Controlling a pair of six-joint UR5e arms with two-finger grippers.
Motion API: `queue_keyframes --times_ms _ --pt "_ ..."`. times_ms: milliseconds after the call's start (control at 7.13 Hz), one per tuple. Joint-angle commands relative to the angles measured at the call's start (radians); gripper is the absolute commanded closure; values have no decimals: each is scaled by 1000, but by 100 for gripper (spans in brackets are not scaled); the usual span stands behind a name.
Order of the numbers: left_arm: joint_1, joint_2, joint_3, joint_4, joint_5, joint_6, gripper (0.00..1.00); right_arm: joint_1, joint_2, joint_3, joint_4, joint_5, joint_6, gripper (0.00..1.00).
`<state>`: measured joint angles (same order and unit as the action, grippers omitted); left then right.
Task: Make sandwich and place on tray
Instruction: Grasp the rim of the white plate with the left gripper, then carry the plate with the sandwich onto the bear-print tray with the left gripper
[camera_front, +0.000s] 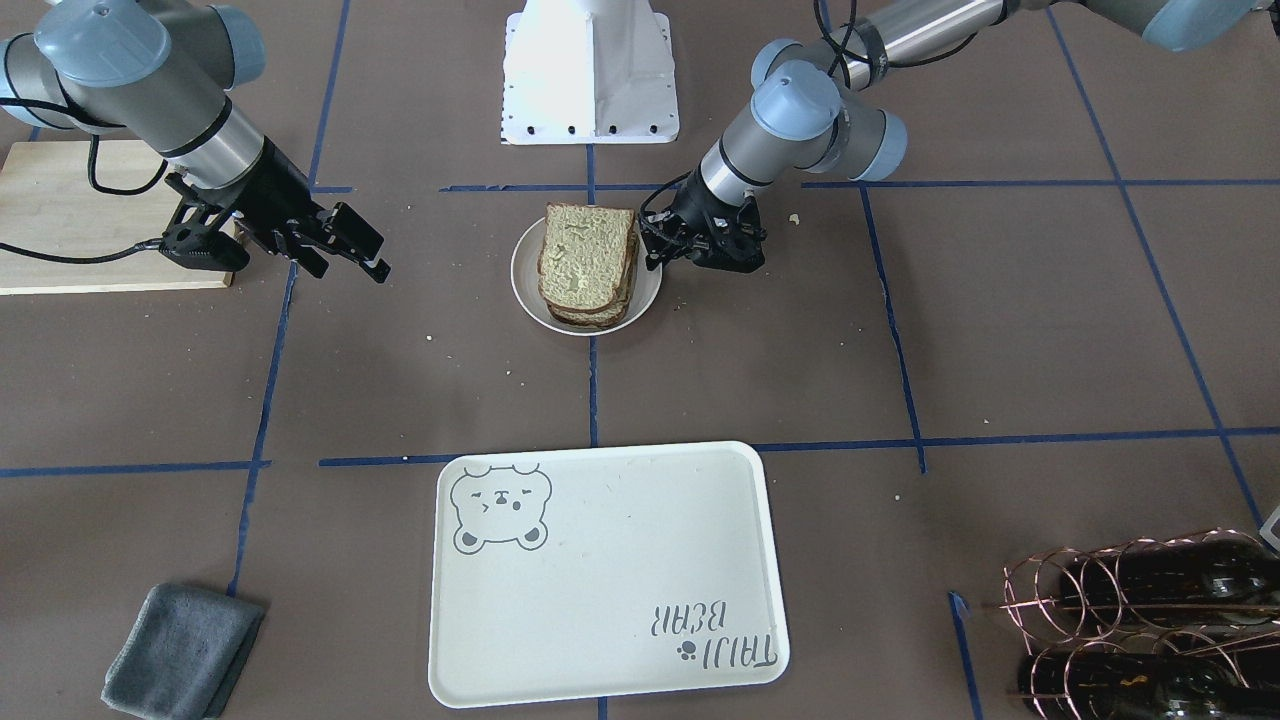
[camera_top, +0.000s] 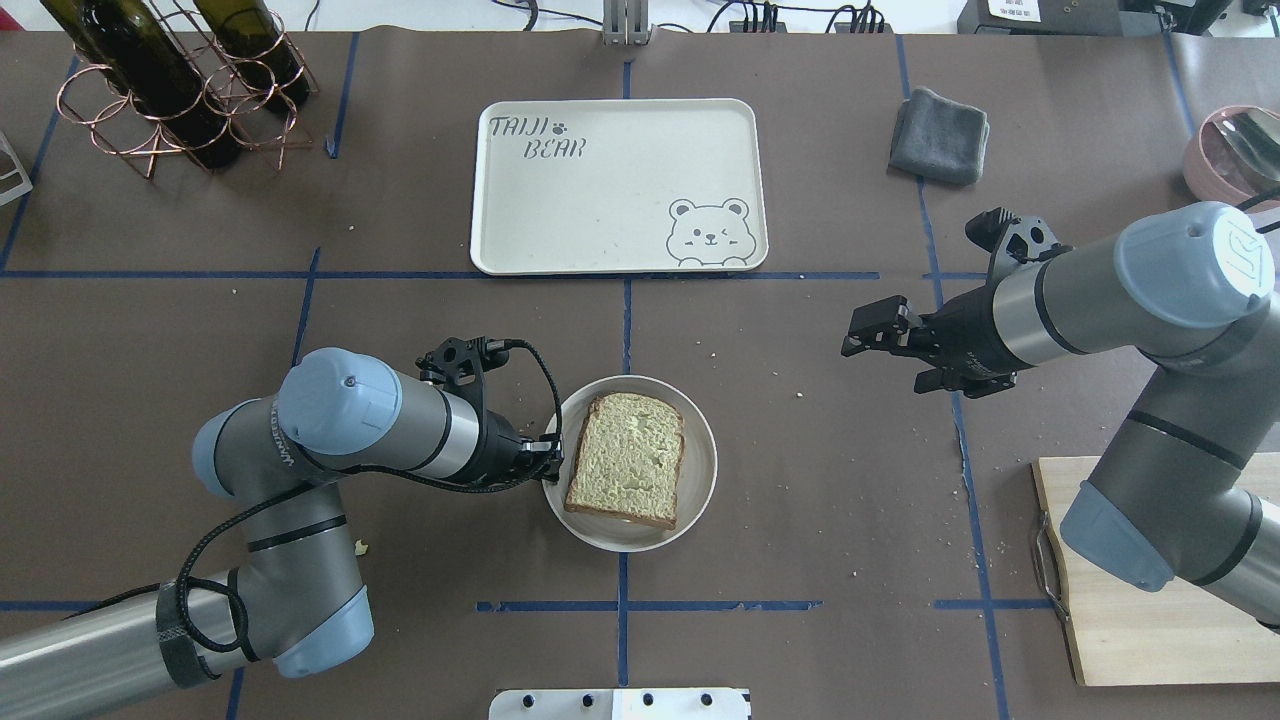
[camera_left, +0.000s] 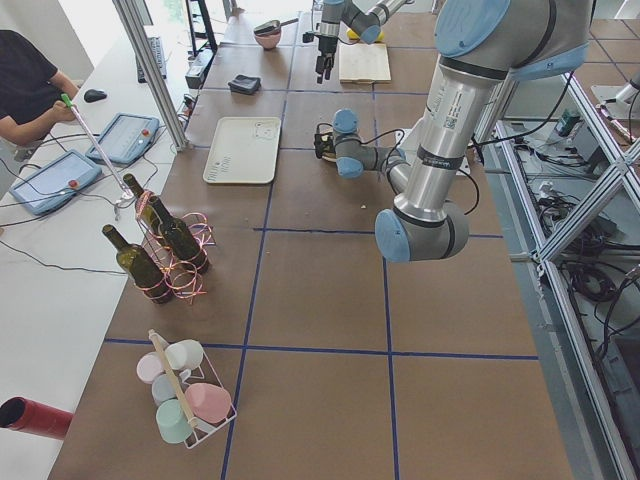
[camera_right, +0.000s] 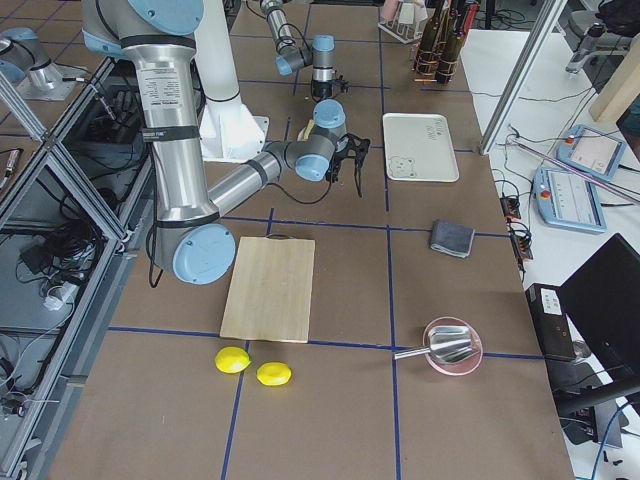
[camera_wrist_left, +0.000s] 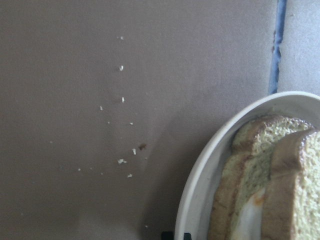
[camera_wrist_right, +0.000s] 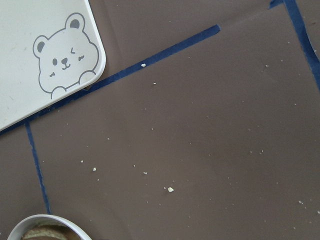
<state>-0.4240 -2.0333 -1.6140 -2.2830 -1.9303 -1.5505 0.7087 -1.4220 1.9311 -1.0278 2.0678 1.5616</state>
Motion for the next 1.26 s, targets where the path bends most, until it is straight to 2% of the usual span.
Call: queue_keyframes --times_ms 0,140,280,421,561,1122 --pt "-42 -1 2 -79 45 -214 100 3 -2 5 2 0 0 0" --pt "-83 -21 14 -78 48 -312 100 5 -24 15 8 0 0 0" --pt "-126 -78 76 -75 48 -420 100 11 -49 40 8 -2 0 0" --pt "-177 -173 182 -69 50 -495 100 11 -64 60 8 -2 2 0" --pt "-221 -252 300 -64 48 -503 100 11 -96 87 8 -2 2 0" --pt "-249 -357 515 -145 56 -517 100 9 -109 98 20 -3 5 0"
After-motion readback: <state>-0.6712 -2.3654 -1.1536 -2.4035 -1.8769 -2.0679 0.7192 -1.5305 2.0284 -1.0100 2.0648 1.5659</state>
